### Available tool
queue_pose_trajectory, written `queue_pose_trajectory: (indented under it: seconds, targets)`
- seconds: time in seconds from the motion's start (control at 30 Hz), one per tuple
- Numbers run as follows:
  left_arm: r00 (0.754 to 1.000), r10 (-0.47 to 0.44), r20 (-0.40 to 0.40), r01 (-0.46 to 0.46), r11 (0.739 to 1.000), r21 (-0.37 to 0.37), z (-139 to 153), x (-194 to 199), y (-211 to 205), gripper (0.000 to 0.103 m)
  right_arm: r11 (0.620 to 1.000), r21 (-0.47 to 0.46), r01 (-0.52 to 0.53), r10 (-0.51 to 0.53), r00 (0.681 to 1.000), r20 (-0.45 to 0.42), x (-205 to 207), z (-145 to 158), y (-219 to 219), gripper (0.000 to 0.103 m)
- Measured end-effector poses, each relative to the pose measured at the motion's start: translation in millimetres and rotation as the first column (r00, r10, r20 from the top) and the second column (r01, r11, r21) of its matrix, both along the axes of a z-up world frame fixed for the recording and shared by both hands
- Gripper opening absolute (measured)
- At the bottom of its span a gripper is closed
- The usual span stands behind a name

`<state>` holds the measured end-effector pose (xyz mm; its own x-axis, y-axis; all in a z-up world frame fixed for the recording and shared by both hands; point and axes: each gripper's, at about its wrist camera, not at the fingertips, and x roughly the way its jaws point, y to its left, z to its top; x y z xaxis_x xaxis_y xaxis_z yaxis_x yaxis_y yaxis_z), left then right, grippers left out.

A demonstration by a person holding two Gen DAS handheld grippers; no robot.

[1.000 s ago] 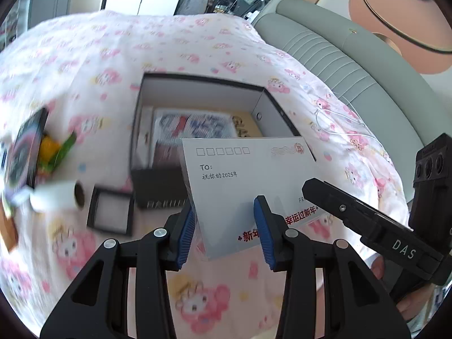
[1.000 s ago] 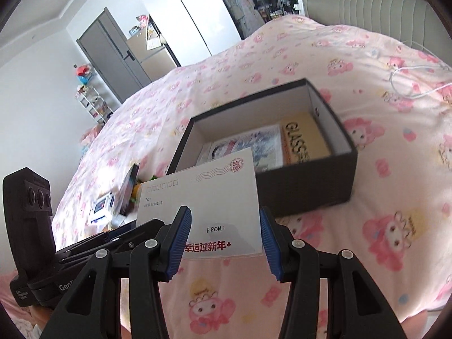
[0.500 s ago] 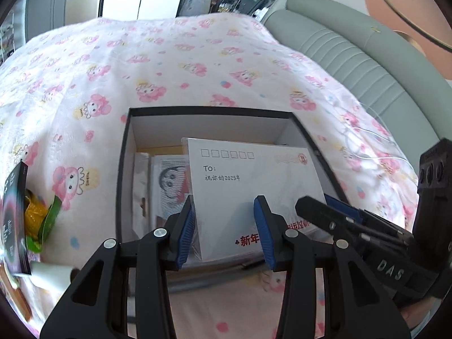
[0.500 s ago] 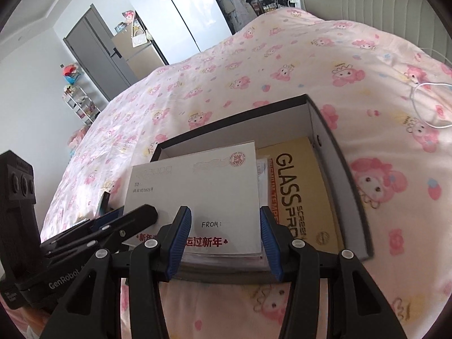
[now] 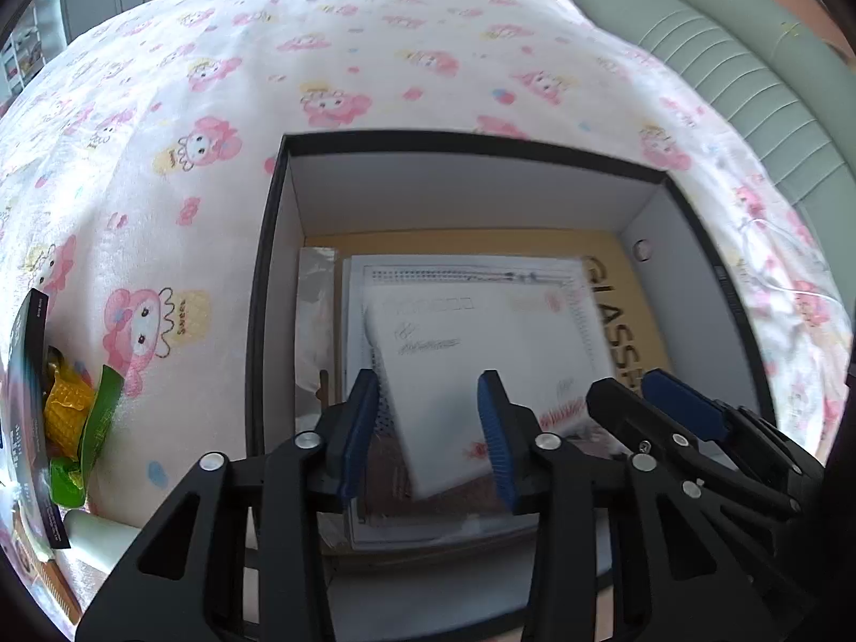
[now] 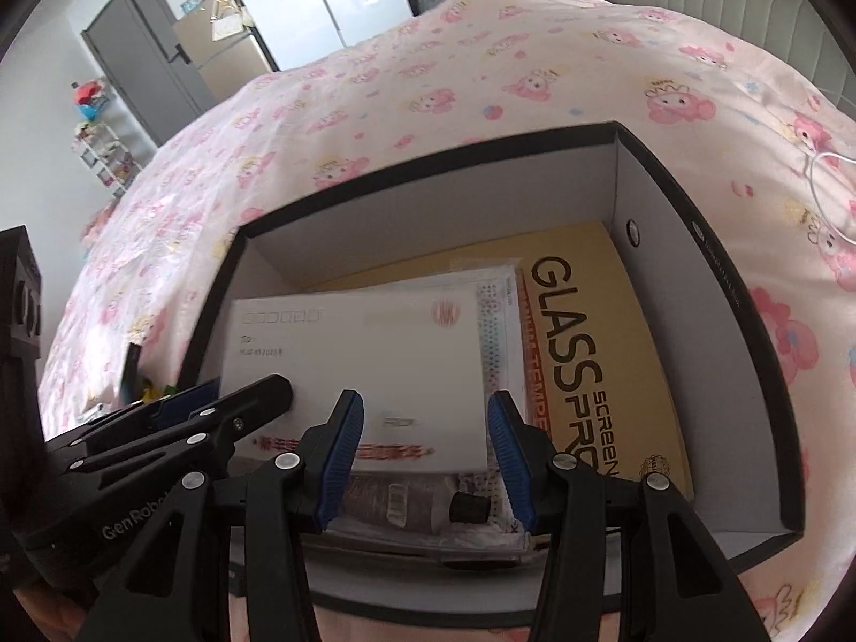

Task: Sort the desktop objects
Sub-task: 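Lower the envelope into the shoebox with the left gripper, then open the left gripper and withdraw it from the shoebox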

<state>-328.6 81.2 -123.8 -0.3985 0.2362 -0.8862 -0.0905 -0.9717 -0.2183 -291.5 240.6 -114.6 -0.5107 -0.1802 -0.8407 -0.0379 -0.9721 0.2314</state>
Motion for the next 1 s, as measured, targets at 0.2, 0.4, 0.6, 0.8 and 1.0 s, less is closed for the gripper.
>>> queue_pose_trajectory:
  seconds: [0.2, 0.4, 0.6, 0.8, 1.0]
  targets:
    - [1.0, -0.003, -0.025, 0.003, 1.0, 0.005, -1.1, 1.5, 0.3, 0.037, 1.0, 0.01, 0.0, 0.0, 1.0, 0.007, 0.1, -4.7, 2.1, 0.045]
    - [0.999, -0.004, -0.039, 0.004, 1.0, 0.003, -0.3, -1.4, 1.0, 0.037, 1.0, 0.008, 0.024, -0.024, 1.0, 0.012, 0.4, -3.9, 5.8, 0.045]
    - [0.998, -0.001, -0.069, -0.001, 0.999, -0.032, -1.0, -1.7, -0.6, 0.037, 1.0, 0.012, 0.009, -0.01, 1.0, 0.016, 2.5, -3.5, 4.6, 0.045]
    - [0.994, -0.039, -0.107, 0.037, 0.999, -0.017, 10.4, 19.1, 5.7, 0.036, 1.0, 0.023, 0.011, -0.01, 1.0, -0.008, 14.5, 6.5, 2.8, 0.045]
    - [0.985, -0.03, -0.171, 0.032, 0.999, 0.009, 44.6, 49.5, -1.0, 0.036, 0.999, 0.028, 0.026, -0.024, 0.997, -0.076, 38.3, 37.5, -2.2, 0.045]
